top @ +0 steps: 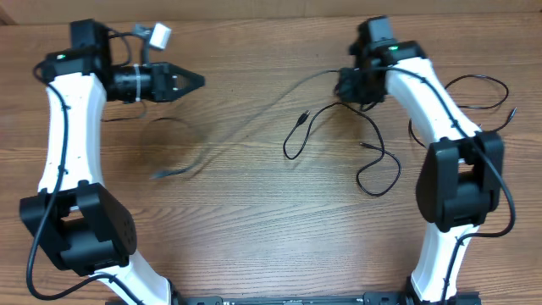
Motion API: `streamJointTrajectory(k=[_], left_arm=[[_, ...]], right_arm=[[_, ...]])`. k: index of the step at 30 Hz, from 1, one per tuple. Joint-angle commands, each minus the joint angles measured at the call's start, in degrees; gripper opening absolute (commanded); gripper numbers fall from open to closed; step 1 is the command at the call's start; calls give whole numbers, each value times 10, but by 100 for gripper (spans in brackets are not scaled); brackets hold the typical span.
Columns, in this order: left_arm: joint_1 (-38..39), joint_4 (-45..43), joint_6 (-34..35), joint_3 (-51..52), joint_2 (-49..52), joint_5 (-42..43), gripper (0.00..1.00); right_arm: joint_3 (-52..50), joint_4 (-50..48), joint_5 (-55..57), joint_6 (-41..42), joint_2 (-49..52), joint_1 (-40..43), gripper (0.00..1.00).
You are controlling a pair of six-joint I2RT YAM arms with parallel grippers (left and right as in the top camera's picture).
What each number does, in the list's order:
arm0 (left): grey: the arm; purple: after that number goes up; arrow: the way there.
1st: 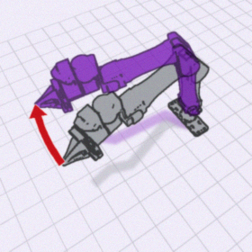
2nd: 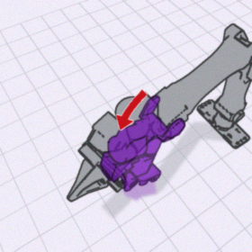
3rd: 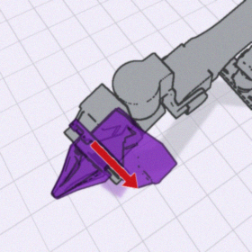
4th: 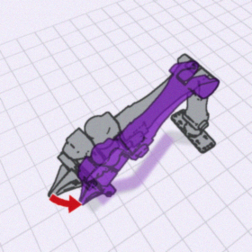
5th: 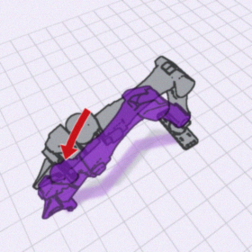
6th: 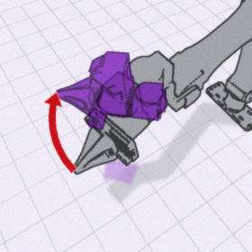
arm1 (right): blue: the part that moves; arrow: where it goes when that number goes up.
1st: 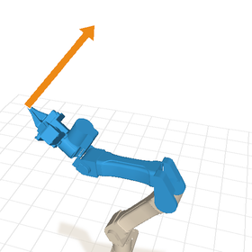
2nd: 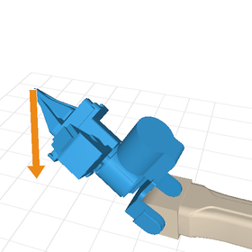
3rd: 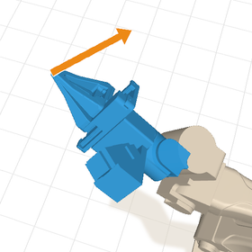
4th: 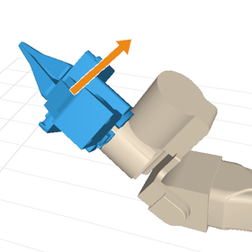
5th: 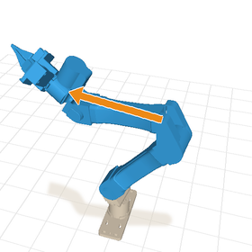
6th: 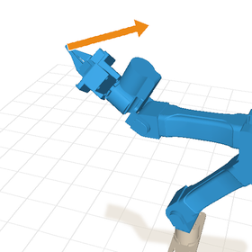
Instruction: Untangle cables
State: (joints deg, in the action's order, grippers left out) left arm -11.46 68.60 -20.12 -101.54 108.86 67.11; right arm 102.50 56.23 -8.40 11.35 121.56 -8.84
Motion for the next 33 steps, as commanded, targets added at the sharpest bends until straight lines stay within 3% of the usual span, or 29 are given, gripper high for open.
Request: streamJointTrajectory(k=[1,4,7,10,13,16,18,22,25,30,33], left_arm=[[-4,8,-12,-10,-10,16,4],[-3,5,16,-10,-10,15,4],[3,6,40,-9,-10,-9,4],[29,6,92,-9,-10,-153,4],[55,6,191,-9,-10,-319,4],[79,8,248,-8,-9,-426,4],[97,14,232,-8,-5,-442,6],[144,54,124,-8,16,-456,13],[168,74,111,-8,42,-512,16],[195,102,76,-8,103,-550,30],[198,106,57,-8,133,-553,32]], right_arm=[[-2,-1,-42,8,0,14,35],[-2,-1,-77,6,0,14,49],[-2,-2,-95,6,0,13,54],[-2,1,-98,6,0,13,59],[-2,7,-124,-10,0,9,59],[-2,7,-174,-29,0,1,59],[-2,7,-193,-28,0,-6,56],[-2,4,-202,-5,1,-40,45],[-2,-17,-201,24,1,-71,41],[-2,-73,-185,36,2,-130,48],[-2,-91,-103,122,5,-156,51]])
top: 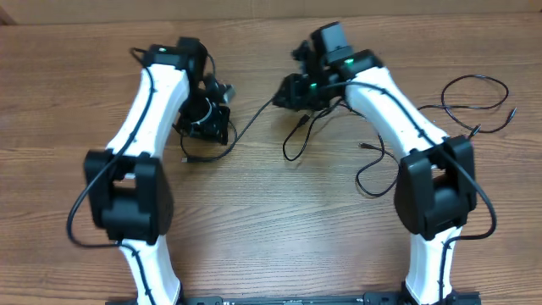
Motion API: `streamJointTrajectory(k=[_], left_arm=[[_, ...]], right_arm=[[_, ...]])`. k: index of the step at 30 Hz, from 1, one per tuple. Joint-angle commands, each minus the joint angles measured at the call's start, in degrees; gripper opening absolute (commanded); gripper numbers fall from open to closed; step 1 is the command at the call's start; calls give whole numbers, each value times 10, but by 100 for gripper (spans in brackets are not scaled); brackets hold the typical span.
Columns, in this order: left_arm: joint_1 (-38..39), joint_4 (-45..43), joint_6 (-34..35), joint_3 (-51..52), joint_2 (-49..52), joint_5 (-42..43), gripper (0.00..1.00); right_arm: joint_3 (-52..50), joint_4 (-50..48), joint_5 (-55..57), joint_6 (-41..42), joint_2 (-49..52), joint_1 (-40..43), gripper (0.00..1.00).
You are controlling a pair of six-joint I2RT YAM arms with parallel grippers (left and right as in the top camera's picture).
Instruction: Untangle cables
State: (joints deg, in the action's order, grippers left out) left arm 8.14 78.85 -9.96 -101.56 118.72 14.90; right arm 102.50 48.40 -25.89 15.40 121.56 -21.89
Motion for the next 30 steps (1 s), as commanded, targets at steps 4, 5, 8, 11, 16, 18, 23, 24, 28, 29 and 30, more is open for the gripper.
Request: streamJointTrajectory(k=[4,5,8,11,16,18,23,24,28,29,30], left_arm=[[0,-10,-47,-8,68,-45,33],[0,-15,-49,-8,75,-54,33],[1,-42,-63,-8,88,-81,36],[2,-52,-91,-7,101,-92,35],[2,-52,-99,2,123,-91,35],[2,-52,-99,11,129,-91,35],[2,-56,-103,30,131,-89,34],[2,-56,-103,31,131,-89,34],[3,-54,-103,31,131,-85,34],[4,-53,-103,31,131,-77,34],[6,-52,-105,31,131,-68,34]], right_arm=[[-2,-33,93,122,19,-37,51],[-2,-34,93,130,24,-37,50],[-2,-33,93,131,39,-37,51],[-2,-31,94,130,52,-38,53],[-2,-47,94,129,65,-40,54],[-2,-54,94,132,70,-40,50],[-2,-64,96,166,81,-45,48],[-2,-66,98,172,84,-47,48],[-2,-73,120,183,103,-60,47],[-2,-73,133,183,109,-65,47],[-2,-73,149,183,112,-69,48]])
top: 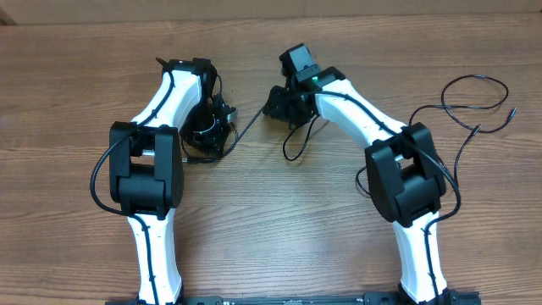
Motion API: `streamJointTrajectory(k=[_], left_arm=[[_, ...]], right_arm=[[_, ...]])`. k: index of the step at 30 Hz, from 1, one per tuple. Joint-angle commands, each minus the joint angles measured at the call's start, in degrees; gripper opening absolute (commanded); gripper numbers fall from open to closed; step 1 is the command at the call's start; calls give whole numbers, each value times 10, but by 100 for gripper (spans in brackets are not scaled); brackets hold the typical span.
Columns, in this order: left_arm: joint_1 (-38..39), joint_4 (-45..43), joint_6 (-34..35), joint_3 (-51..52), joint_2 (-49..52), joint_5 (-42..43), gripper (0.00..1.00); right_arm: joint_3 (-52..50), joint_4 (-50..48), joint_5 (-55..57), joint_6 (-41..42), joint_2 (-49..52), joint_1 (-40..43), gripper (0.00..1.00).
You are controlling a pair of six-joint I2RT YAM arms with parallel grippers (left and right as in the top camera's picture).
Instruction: Untangle cables
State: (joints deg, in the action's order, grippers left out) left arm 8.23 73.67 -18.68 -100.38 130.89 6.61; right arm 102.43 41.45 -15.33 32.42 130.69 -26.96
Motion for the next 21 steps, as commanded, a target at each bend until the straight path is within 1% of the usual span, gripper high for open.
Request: streamJointTrajectory(k=[1,7,13,16,17,21], left_arm=[[7,1,-20,19,9,21,34],[34,12,-24,19,9,24,34],[43,13,-26,19,9,16,30],[42,1,-24,20,9,16,22],[42,-6,-23,21,9,16,16],[42,-5,-23,23,9,16,8]], right_arm=[[-1,-3,53,12,23,-21,48],[-1,-14,68,20,26,-31,49],[-1,-26,68,32,31,-31,52],[-1,-26,68,32,31,-31,52],[-1,-26,68,32,31,-31,52],[-1,-17,68,31,31,-31,52]])
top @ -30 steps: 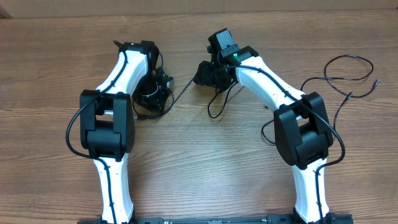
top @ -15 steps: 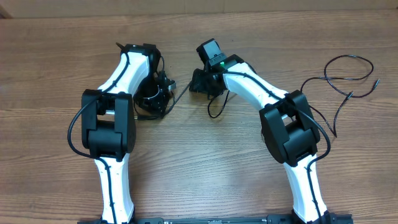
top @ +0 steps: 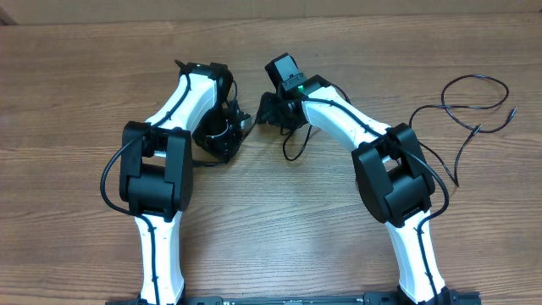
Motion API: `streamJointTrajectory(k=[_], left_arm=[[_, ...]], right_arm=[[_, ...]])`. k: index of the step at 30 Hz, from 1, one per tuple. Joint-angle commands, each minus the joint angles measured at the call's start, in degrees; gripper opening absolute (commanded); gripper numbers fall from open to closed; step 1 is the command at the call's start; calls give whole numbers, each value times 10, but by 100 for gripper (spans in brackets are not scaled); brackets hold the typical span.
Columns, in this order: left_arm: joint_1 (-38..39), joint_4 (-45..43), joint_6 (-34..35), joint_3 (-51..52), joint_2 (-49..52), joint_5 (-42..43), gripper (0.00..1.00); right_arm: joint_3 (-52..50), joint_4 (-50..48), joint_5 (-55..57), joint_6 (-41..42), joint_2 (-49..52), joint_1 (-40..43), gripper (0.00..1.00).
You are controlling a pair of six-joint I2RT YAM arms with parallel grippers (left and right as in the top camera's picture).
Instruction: Untangle cables
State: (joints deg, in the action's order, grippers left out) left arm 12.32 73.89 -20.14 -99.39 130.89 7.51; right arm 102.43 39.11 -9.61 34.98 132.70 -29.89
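In the overhead view both arms reach in to the middle of the far side of the table. My left gripper (top: pixel 230 129) and my right gripper (top: pixel 264 112) point at each other, a short gap apart. A thin grey cable (top: pixel 251 124) spans that gap, and each gripper looks shut on it. The rest of the grey cable is hidden under the left wrist. A black cable loop (top: pixel 294 151) hangs just below the right gripper and runs under the right forearm.
A long black cable (top: pixel 474 93) curls in loops at the far right and trails down past the right elbow (top: pixel 389 178). The wooden table (top: pixel 279 229) stretches toward the front between the two arm bases.
Both grippers have moved a little closer together. The left wrist is now further right. The stretch of grey cable showing between them is shorter.
At first the left gripper was far left, off the cable, and the right gripper held the grey cable, which lay long across the table. Then the left gripper was on the cable near its left end. The two grippers have since come together.
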Motion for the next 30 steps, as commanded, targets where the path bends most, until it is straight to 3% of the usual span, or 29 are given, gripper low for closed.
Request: streamJointTrajectory(k=[1,4,7,13,18,21,23,30], left_arm=[[2,-5,-9,13,9,7,6],[2,2,-8,11,0,8,4],[1,13,-22,-1,-56,61,4],[-3,29,-63,-1,-137,127,4],[-21,39,-119,-1,-195,214,4],[-31,39,-129,-1,-208,229,4],[-41,39,-129,-1,-209,235,5],[-84,22,-129,-1,-207,320,5]], right_arm=[[-1,10,10,5,11,-2,52],[-1,19,10,-13,11,0,49],[-1,45,-88,-43,11,9,51],[12,90,-178,-142,10,22,54],[39,125,-373,-212,10,54,62],[39,129,-495,-242,10,74,59],[39,143,-561,-279,10,87,51],[39,199,-589,-359,4,112,49]])
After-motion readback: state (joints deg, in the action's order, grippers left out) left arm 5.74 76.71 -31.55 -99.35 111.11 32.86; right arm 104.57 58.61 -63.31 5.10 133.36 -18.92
